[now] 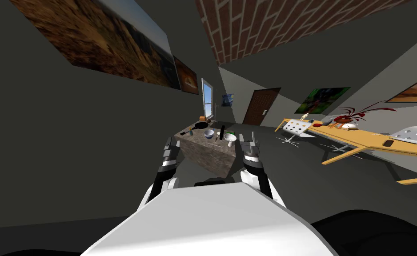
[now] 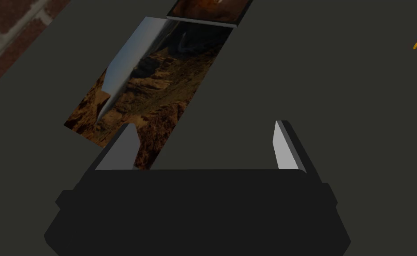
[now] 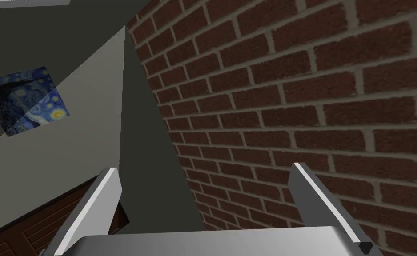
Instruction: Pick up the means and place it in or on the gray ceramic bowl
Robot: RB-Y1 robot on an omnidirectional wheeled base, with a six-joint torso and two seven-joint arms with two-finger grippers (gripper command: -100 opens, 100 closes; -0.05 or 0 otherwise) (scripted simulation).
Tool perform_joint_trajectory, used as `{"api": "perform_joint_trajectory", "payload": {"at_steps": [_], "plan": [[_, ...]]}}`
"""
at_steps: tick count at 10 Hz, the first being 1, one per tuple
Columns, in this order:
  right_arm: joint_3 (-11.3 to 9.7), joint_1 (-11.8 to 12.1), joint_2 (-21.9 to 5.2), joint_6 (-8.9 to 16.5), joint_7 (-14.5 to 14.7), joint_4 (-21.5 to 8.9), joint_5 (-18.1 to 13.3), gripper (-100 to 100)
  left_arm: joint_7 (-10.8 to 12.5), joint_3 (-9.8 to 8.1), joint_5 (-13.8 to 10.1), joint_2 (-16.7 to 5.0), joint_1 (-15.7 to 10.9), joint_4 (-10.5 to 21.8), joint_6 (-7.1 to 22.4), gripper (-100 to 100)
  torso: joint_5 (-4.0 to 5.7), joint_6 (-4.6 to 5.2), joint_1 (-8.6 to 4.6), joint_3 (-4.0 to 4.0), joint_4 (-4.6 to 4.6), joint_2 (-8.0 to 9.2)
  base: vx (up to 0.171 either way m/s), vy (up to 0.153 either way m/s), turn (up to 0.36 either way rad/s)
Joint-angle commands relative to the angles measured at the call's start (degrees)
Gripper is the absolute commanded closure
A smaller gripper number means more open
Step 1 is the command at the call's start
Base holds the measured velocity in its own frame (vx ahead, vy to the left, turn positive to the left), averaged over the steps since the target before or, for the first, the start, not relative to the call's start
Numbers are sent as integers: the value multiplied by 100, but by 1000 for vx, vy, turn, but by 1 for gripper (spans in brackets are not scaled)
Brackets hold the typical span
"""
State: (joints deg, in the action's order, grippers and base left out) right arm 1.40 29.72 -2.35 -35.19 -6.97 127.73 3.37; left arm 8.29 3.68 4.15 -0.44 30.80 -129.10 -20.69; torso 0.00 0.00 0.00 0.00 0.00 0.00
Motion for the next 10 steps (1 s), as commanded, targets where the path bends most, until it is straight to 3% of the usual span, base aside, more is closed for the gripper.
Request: {"api": "perform_joint_trajectory", "payload": {"at_steps": [1,5,10], "plan": [[-54,-73,-238,9,-5,-99,-61,-100,0,0,0,0,0,0,0,0,0,0,0,0,0,0,9,-2,124],[-224,-335,-804,34,-38,-420,-241,-100,0,0,0,0,0,0,0,0,1,-2,-6,6,2,-11,20,-10,149],[-532,-836,-1641,70,-130,-989,-545,-100,0,0,0,0,0,0,0,0,2,-3,-9,9,3,-15,27,-18,222]]}}
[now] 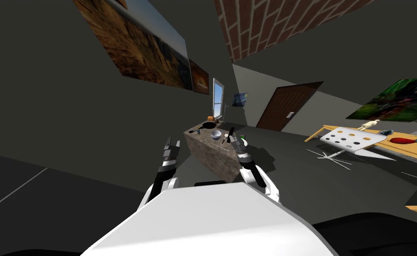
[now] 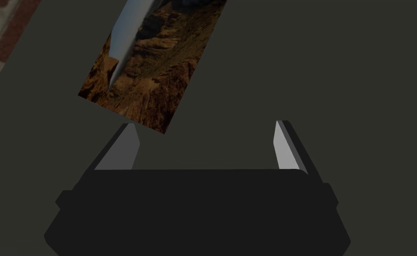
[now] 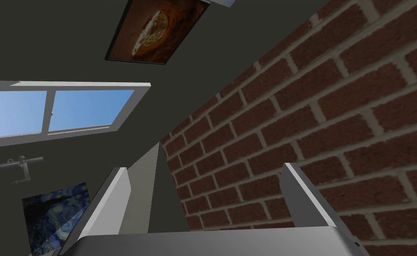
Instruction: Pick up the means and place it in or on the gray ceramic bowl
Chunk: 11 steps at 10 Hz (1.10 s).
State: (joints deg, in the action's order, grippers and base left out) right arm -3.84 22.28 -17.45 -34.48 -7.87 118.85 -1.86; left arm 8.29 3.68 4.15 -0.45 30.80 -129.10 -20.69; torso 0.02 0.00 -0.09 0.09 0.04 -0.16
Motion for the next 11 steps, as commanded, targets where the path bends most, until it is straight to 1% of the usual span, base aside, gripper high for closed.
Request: {"api": "perform_joint_trajectory", "payload": {"at_steps": [1,5,6,9,10,11], "plan": [[-8,-91,-165,0,-40,-101,-22,-100,0,0,0,0,0,0,0,0,0,0,0,0,0,0,22,-16,73],[-295,-522,-880,33,-118,-604,-320,-100,0,0,0,0,0,0,0,0,-1,1,3,0,0,0,25,-15,237],[-295,-522,-958,33,-118,-604,-320,-100,0,0,0,0,0,0,0,0,-1,-1,4,1,0,-2,20,-17,95],[-522,-788,-1525,73,-144,-994,-592,-100,0,0,0,0,0,0,0,0,-2,1,7,-2,-1,3,20,-10,187],[-522,-788,-1615,73,-144,-994,-592,-100,0,0,0,0,0,0,0,0,-1,1,7,0,0,1,17,-8,109],[-598,-858,-1830,91,-141,-1126,-694,-100,0,0,0,0,1,0,0,0,-2,4,8,-2,0,3,13,-1,158]]}}
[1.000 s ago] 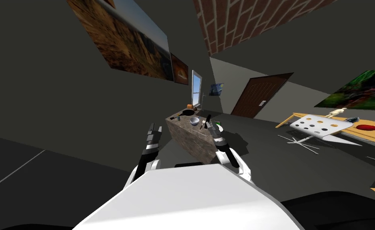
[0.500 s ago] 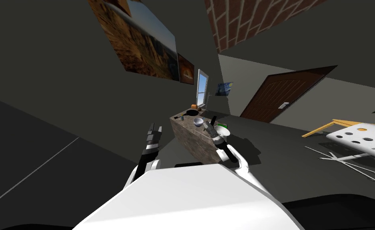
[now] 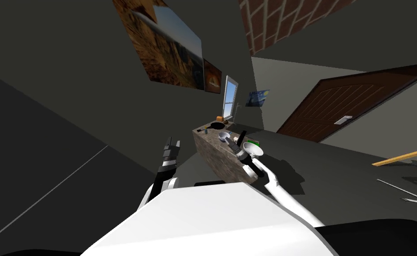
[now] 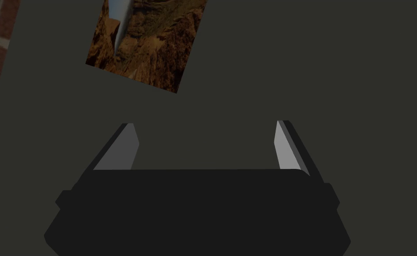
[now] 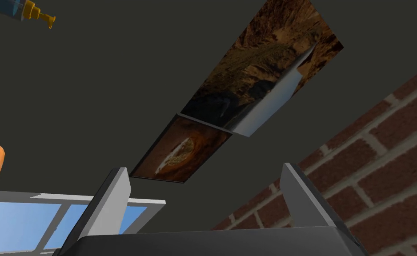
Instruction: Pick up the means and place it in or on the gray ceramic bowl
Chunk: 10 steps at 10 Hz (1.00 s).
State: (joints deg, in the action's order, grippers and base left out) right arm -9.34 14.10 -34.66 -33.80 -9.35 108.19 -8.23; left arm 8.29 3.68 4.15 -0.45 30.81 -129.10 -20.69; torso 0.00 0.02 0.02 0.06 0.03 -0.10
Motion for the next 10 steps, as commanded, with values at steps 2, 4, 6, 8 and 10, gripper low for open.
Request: {"api": "perform_joint_trajectory", "payload": {"at_steps": [2,4,6,8,10], "plan": [[-124,-99,-356,43,17,-193,-166,-100,0,0,0,0,0,0,0,0,0,-1,2,0,0,-1,15,0,154],[-273,-181,-749,93,58,-462,-400,-100,0,0,0,0,0,0,0,0,-1,1,4,-1,0,1,15,10,154],[-346,-204,-1047,122,89,-596,-526,-100,0,0,0,0,1,0,0,0,-1,5,5,-1,0,2,16,10,65],[-417,-216,-1305,154,127,-730,-656,-100,0,0,0,0,0,0,0,0,-2,2,9,1,0,-1,16,18,112],[-488,-217,-1539,187,171,-863,-790,-100,0,0,0,0,1,0,0,0,-2,3,10,-2,-1,3,11,20,55]]}}
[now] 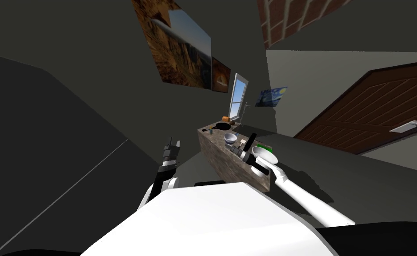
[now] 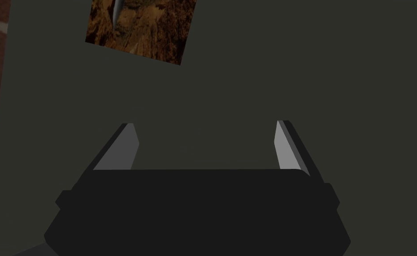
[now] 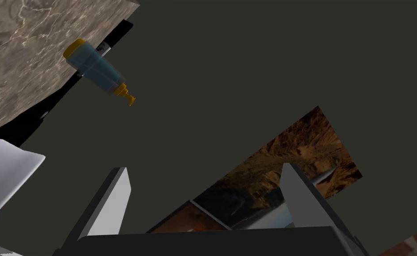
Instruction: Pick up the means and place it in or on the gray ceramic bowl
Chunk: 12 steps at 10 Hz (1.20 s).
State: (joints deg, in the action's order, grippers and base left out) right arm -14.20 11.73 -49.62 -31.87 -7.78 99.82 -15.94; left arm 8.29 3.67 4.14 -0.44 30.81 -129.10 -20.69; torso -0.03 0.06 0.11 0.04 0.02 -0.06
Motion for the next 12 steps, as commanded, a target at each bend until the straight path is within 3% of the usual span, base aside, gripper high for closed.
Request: {"api": "perform_joint_trajectory", "payload": {"at_steps": [1,6,12], "plan": [[-72,29,-275,28,63,-156,-155,-100,0,0,0,0,0,0,0,0,0,0,0,0,0,0,8,21,94],[-272,104,-944,135,233,-529,-572,-100,0,0,0,0,0,0,0,0,-1,0,7,1,1,-1,14,31,65],[-627,332,-2093,318,582,-1139,-1330,-100,0,0,0,0,0,0,0,0,-2,0,11,1,0,-2,19,47,62]]}}
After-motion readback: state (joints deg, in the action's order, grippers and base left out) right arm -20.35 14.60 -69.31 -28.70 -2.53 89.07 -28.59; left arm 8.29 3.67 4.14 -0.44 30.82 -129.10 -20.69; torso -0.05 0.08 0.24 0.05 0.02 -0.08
